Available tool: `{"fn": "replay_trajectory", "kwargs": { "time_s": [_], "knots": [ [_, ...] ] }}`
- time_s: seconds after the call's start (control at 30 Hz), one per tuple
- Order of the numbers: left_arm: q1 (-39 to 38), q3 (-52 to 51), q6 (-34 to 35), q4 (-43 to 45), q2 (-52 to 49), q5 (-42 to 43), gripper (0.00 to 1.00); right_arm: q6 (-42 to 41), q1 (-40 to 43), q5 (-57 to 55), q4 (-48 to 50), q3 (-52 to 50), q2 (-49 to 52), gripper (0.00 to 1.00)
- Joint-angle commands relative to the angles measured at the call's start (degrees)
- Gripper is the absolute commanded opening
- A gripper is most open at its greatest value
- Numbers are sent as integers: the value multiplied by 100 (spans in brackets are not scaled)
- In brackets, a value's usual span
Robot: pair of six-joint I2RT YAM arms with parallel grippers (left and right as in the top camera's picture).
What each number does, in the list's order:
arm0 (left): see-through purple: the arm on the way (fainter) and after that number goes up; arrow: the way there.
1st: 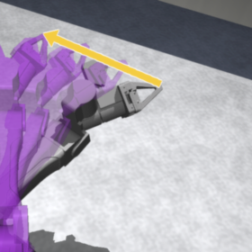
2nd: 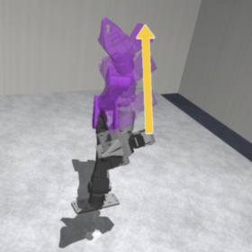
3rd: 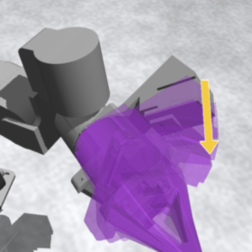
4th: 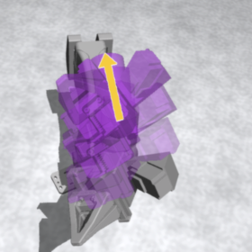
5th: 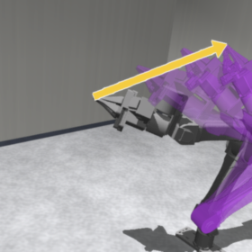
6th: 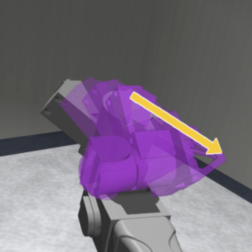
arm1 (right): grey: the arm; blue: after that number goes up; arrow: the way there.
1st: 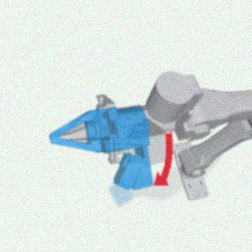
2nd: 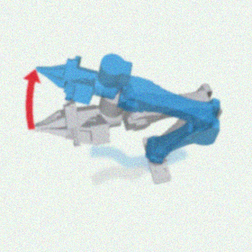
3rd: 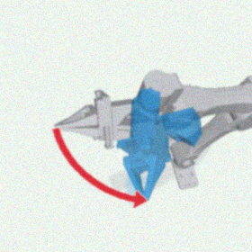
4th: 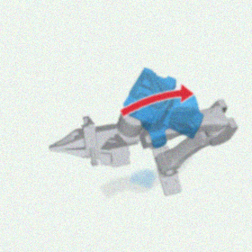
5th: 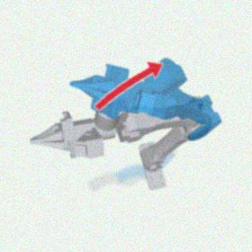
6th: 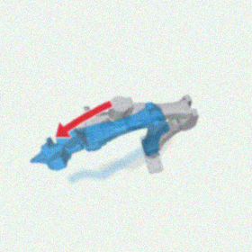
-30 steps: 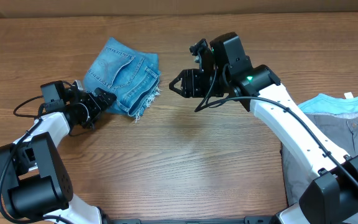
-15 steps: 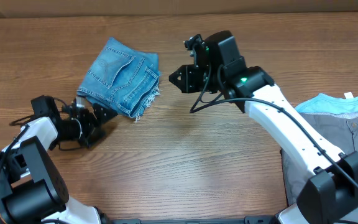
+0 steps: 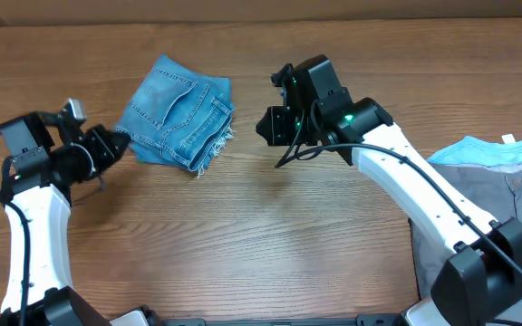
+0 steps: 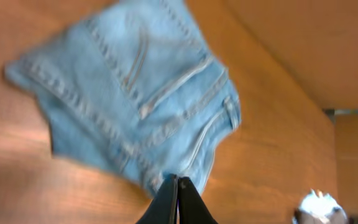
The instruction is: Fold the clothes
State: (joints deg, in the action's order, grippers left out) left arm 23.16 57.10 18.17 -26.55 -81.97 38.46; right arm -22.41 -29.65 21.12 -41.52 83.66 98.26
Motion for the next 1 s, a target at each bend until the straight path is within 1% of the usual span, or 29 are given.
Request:
{"fn": "replay_trajectory", "kwargs": {
  "time_s": [0.0,0.07,0.1,0.23,0.3,0.37,0.47,0.5,0.57,0.7,0.77,0.9,0.97],
  "knots": [
    [-481,57,330,435,-190,-1056,4,37,24,-199,-160,44,-479,13],
    [-846,57,332,870,-446,-1729,4,35,24,-166,-341,44,-564,13],
    [-1021,57,332,1121,-612,-1939,5,35,24,-151,-428,44,-592,13],
    [-1600,61,409,2135,-1456,-2634,17,33,24,-105,-844,44,-656,13],
    [-1786,68,538,2428,-1875,-2938,20,35,9,22,-1058,44,-656,13],
    [-1915,96,684,2618,-2280,-2957,20,33,9,66,-1274,44,-656,13],
    [-2103,105,713,2758,-2675,-2549,19,33,9,59,-1419,42,-656,13],
    [-2190,105,673,2734,-2765,-2396,18,35,9,59,-1419,42,-656,13],
    [-2406,105,367,2553,-2879,-2118,16,31,9,59,-1390,44,-656,13],
    [-2887,105,-24,1788,-2889,-2083,9,20,9,-20,-1287,44,-656,13],
    [-3049,105,-22,1532,-2885,-1985,4,-11,9,-199,-1279,44,-656,13],
    [-3281,105,-26,1078,-2837,-1628,4,-15,15,-721,-1274,44,-656,13],
    [-3338,105,-26,752,-2708,-1692,4,-11,15,-1054,-1198,42,-654,16]
  ]
}}
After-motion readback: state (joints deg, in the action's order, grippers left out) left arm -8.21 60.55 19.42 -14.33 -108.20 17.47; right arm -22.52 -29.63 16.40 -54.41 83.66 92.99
